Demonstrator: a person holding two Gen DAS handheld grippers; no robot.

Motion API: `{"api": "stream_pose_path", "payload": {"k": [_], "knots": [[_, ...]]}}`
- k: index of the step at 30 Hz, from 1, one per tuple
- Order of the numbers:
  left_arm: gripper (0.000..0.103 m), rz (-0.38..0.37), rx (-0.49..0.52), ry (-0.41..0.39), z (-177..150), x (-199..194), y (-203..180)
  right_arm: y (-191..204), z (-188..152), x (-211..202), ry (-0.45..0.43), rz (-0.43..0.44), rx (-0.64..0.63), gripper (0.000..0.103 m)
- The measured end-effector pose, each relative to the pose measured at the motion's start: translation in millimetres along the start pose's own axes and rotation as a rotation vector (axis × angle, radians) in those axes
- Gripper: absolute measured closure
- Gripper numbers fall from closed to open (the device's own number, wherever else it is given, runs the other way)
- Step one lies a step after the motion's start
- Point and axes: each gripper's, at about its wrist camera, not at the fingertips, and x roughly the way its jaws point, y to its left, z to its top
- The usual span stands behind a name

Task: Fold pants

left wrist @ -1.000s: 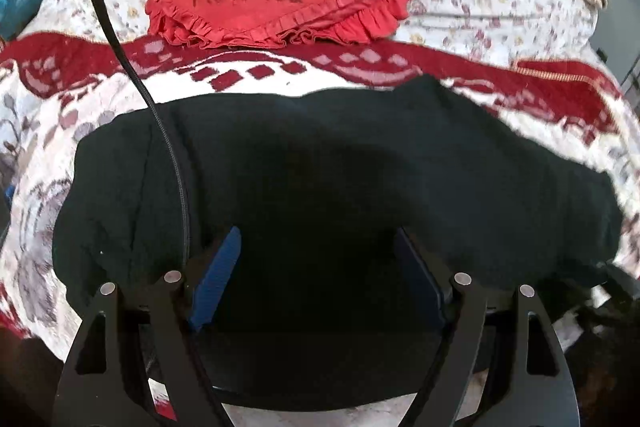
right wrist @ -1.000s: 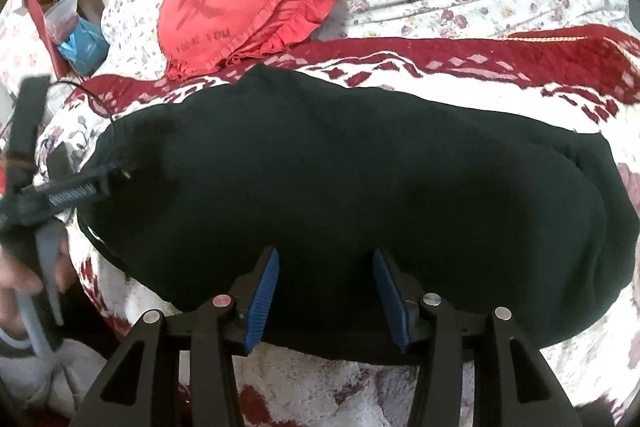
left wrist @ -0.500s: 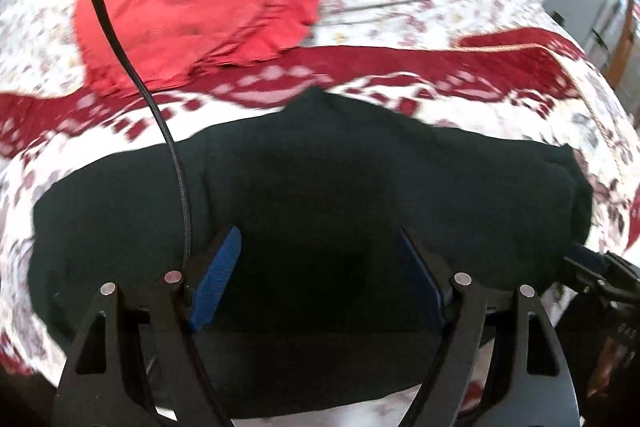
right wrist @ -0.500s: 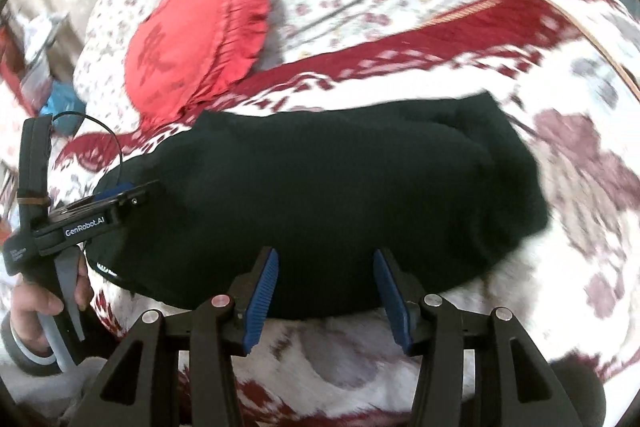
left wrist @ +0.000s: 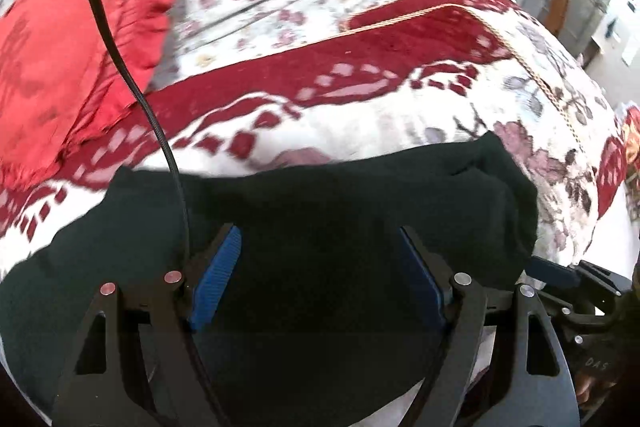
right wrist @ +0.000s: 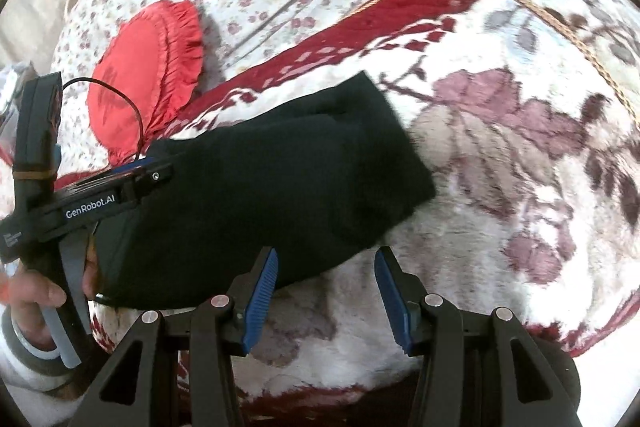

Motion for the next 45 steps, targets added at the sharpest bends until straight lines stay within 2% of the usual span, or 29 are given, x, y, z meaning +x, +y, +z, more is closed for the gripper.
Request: {"api": "stream_pose_path", "payload": {"k": [4,8,11,14,18,20,22,36,45], "knots": [[0.024,0.002,0.041,0.005,10.8,7.2,-15.2,-12.8,7.2,-5.1,-0.044,0.029,0.078,0.053],[0.024,0.003,0.054,0.013,18.4,13.9,-22.3,-22.5,17.5,6.6,-0.057,-0.012,0.121,0.053],[0.024,0.008,0.065,0.017,23.1,18.0,-27.4,-27.9,26.7,16.7,-0.058,-0.075,0.112,0.067],[0.024,0.0,0.081,0.024,28.3,22.4,-33.6,-26.7,29.4,12.1,-0.065,-0.079,0.115,0.067],[0.024,-0.058,0.117,0.031,38.5,29.7,-44.0,-30.3,19.2,0.1,-0.065,0.043,0.184,0.059],[0.024,-0.092,0.129,0.04,43.2,33.2,-48.5,-31.5,11.8,-1.5,-0.052,0.068,0.195,0.056],[0.024,-0.119,0.142,0.051,49.0,39.6,-53.6,-30.8,7.0,0.4,-0.037,0.073,0.189,0.056],[0.024,-0.145,0.161,0.087,60.3,60.8,-67.9,-25.1,5.9,17.0,-0.001,0.14,0.175,0.054],[0.024,-0.229,0.188,0.13,66.9,77.7,-79.0,-30.6,6.4,25.9,-0.035,0.178,0.24,0.051]]}}
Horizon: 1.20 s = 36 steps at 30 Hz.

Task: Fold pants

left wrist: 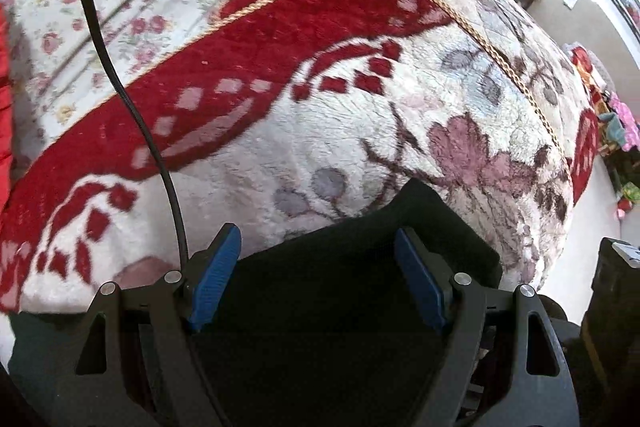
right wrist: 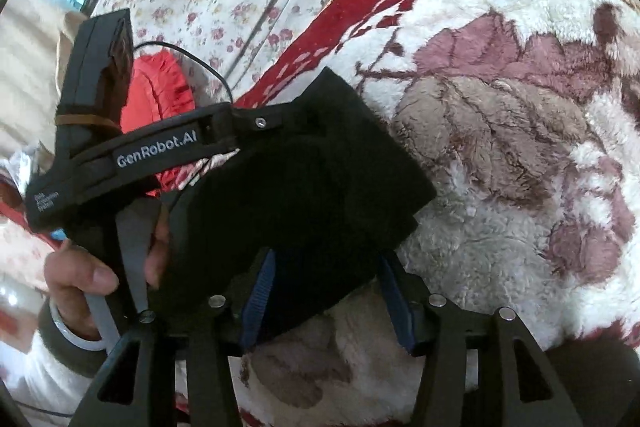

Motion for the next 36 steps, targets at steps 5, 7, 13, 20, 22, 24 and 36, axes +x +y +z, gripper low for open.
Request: {"api": "stream_pose_path", "payload": {"k": [5,7,13,20,22,24,36], "knots": [[0.023,-0.019,0.032,0.0,4.9,12.6,-4.5,-6.8,2.2,2.6,-0.063,0.043,0.061,0.051],[0.024,-0.026,0.048,-0.014,5.6,12.9,-5.9,-4.6,3.3,4.8,-0.085,0.047,0.047,0.053],[0.057,-0.042,0.053,-0.046,2.3,-0.4,-5.2,3.4,9.0,4.8,-0.124,0.082,0.032,0.086],[0.057,0.017,-0.075,-0.181,-18.3,-103.3,44.8,92.2,11.8,-22.2,-0.167,0.113,-0.27,0.088],[0.057,0.05,-0.124,-0.219,-32.1,-132.3,67.5,122.8,3.4,-17.7,-0.145,0.14,-0.369,0.088],[0.053,0.102,-0.176,-0.247,-53.3,-160.7,93.2,153.9,-7.5,-3.6,-0.1,0.171,-0.462,0.088],[0.044,0.204,-0.448,-0.234,-177.4,-199.6,169.2,201.6,-54.4,50.5,0.178,0.217,-0.638,0.078]]}}
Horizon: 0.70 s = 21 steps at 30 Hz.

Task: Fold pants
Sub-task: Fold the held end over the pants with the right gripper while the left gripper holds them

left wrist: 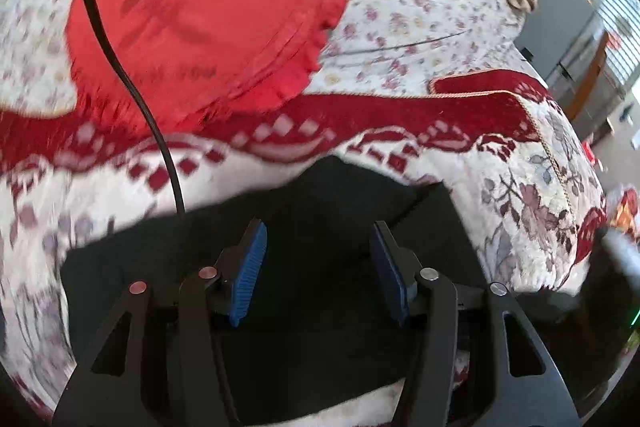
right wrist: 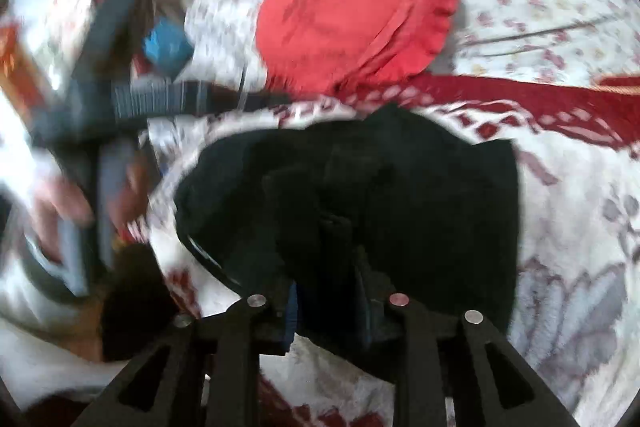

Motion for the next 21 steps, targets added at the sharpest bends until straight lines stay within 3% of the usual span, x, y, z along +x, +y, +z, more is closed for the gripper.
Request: {"api": "stream_pose_path", "payload": {"k": [2,4,8,10,12,16,21], "knots": [[0.041,-0.007,-0.009,0.024,-11.2,4.8,0.5,-9.0,0.7,-18.3,-0.052,-0.001,0.043,0.07],[0.041,-0.018,-0.011,0.037,-20.0,8.1,-1.9,-8.0,4.4,-19.9,-0.05,0.01,0.02,0.06],[0.041,-0.01,-0.034,0.052,-26.6,14.3,-0.7,15.2,1.6,4.9,0.022,0.119,-0.015,0.059],[0.041,0.011,-0.047,0.054,-26.1,13.8,3.4,29.8,-2.6,16.9,0.071,0.13,-0.06,0.059],[0.041,0.013,-0.052,0.046,-27.8,10.2,7.3,34.4,-3.2,11.7,0.05,0.114,-0.099,0.059],[0.039,0.011,-0.067,0.055,-36.7,10.1,11.7,12.8,4.7,10.6,0.024,-0.017,-0.05,0.059],[0.038,-0.039,-0.095,0.109,-43.5,31.1,2.3,10.2,-2.3,35.7,0.095,-0.006,-0.06,0.059]]}}
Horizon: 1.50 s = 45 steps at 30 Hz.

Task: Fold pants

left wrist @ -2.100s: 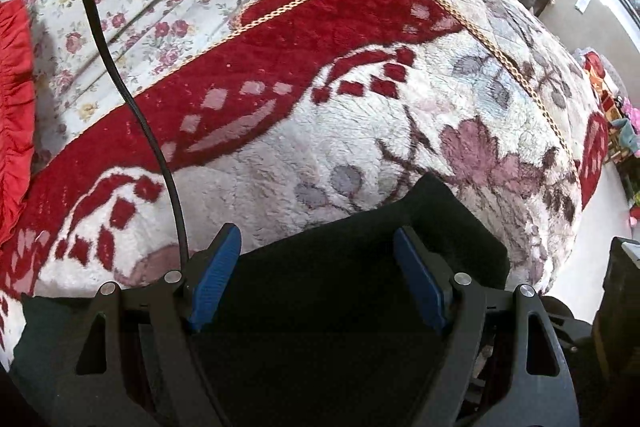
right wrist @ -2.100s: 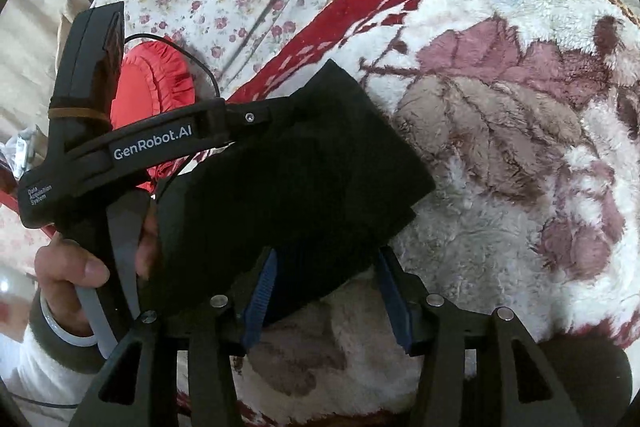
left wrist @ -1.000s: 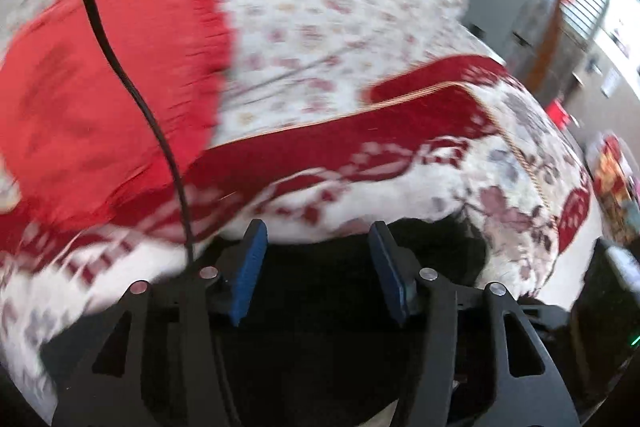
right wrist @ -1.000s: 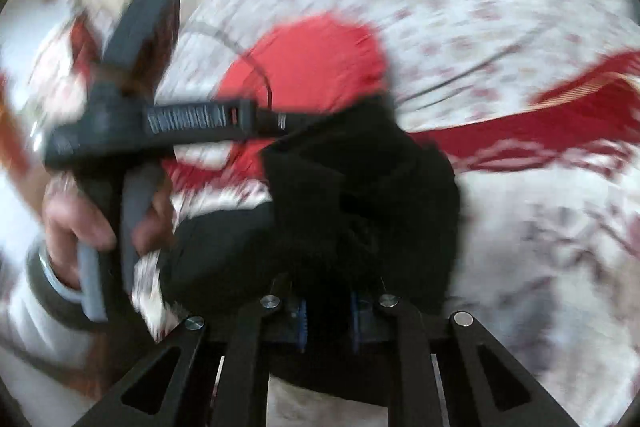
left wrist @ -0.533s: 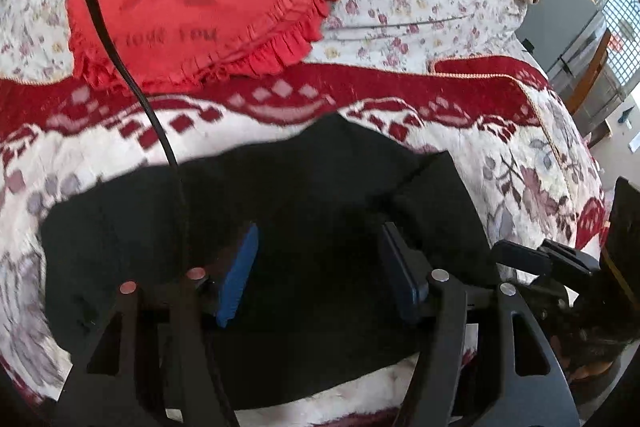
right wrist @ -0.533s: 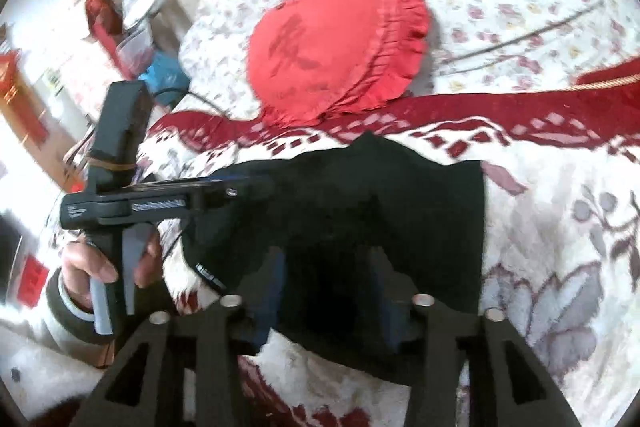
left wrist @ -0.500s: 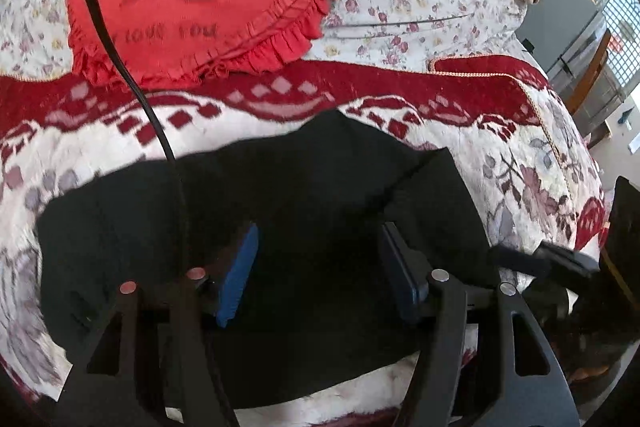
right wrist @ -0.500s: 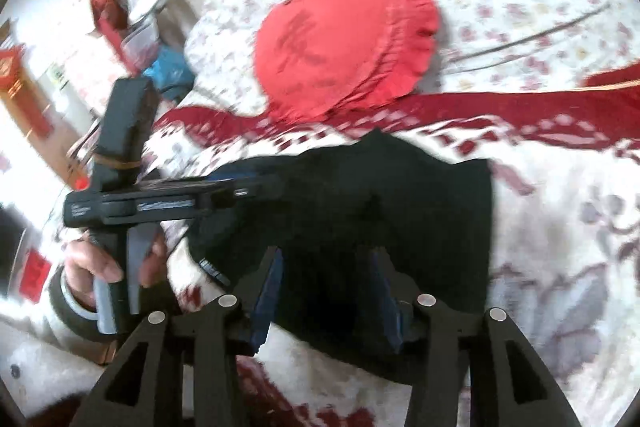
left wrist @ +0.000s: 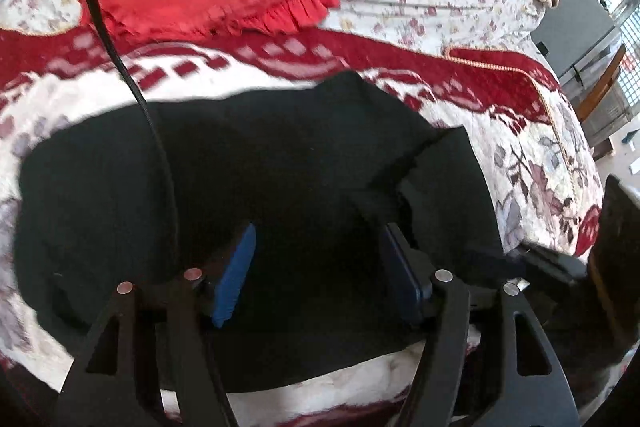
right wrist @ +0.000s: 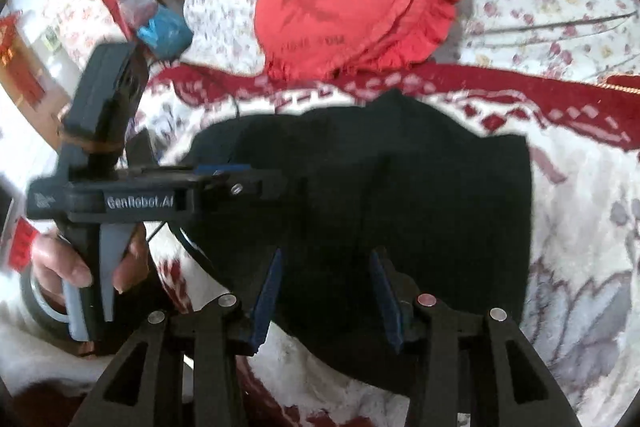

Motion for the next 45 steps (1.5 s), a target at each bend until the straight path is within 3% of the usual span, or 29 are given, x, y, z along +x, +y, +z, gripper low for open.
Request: {"api": "stream_pose_path", "payload": {"k": [4,6,9,12,15,18,20,22,23,25,28,32,36,38,39,40,42,45], "knots": [[0.038,0.003,0.029,-0.016,2.9,17.2,-14.8,0.8,-12.7,11.0,0.001,0.029,0.002,0.061],[0.04,-0.014,0.04,-0.037,5.8,23.1,-19.4,-3.0,-15.6,11.9,-0.034,0.005,-0.002,0.082],[0.066,-0.051,0.06,-0.033,16.0,26.3,-27.3,-14.7,-9.6,6.9,-0.061,0.06,0.075,0.092],[0.073,-0.067,0.087,-0.07,31.8,18.0,-34.2,-5.7,2.3,-3.2,-0.092,0.082,0.067,0.092],[0.073,-0.072,0.076,-0.107,41.5,5.3,-28.3,10.0,12.4,-9.2,-0.106,0.101,0.028,0.092],[0.073,-0.047,0.052,-0.117,43.1,-4.3,-12.1,20.3,10.9,3.2,-0.065,0.125,-0.004,0.091],[0.073,-0.02,0.038,-0.1,38.2,-7.3,-1.9,22.0,5.6,20.4,-0.003,0.083,-0.017,0.09],[0.072,-0.015,0.022,-0.078,28.5,-11.4,6.7,22.4,0.3,20.4,0.016,0.087,-0.024,0.085],[0.069,-0.009,0.018,-0.069,23.5,-13.4,9.3,22.0,-0.4,14.0,0.004,0.096,-0.029,0.076],[0.052,-0.017,0.005,-0.065,14.9,-16.9,10.8,19.4,-1.6,-2.4,-0.017,0.103,-0.035,0.062],[0.034,-0.072,-0.028,-0.073,2.4,-19.3,8.3,6.8,-1.0,-23.9,-0.06,0.055,-0.016,0.06],[0.034,-0.099,-0.036,-0.041,-8.0,-10.5,-6.4,-19.0,-3.6,-33.6,-0.102,0.028,0.075,0.06],[0.034,-0.085,0.004,0.008,-13.6,9.8,-24.6,-39.2,-5.6,-16.2,-0.087,-0.064,0.121,0.06],[0.035,-0.09,0.012,-0.009,-11.8,19.9,-29.6,-50.1,-7.2,-11.4,-0.086,-0.058,0.158,0.06],[0.049,-0.087,0.017,-0.023,-9.3,23.4,-32.5,-55.1,-7.6,-11.9,-0.098,-0.04,0.178,0.06],[0.07,-0.072,0.033,-0.029,-5.8,25.6,-36.4,-57.6,-7.4,-12.6,-0.104,-0.036,0.189,0.06],[0.082,-0.086,0.087,-0.03,3.1,26.5,-48.5,-59.4,-5.6,-13.7,-0.106,-0.039,0.194,0.06],[0.084,-0.106,0.148,-0.076,15.8,13.4,-61.3,-57.7,-0.7,-19.1,-0.118,-0.072,0.189,0.06]]}}
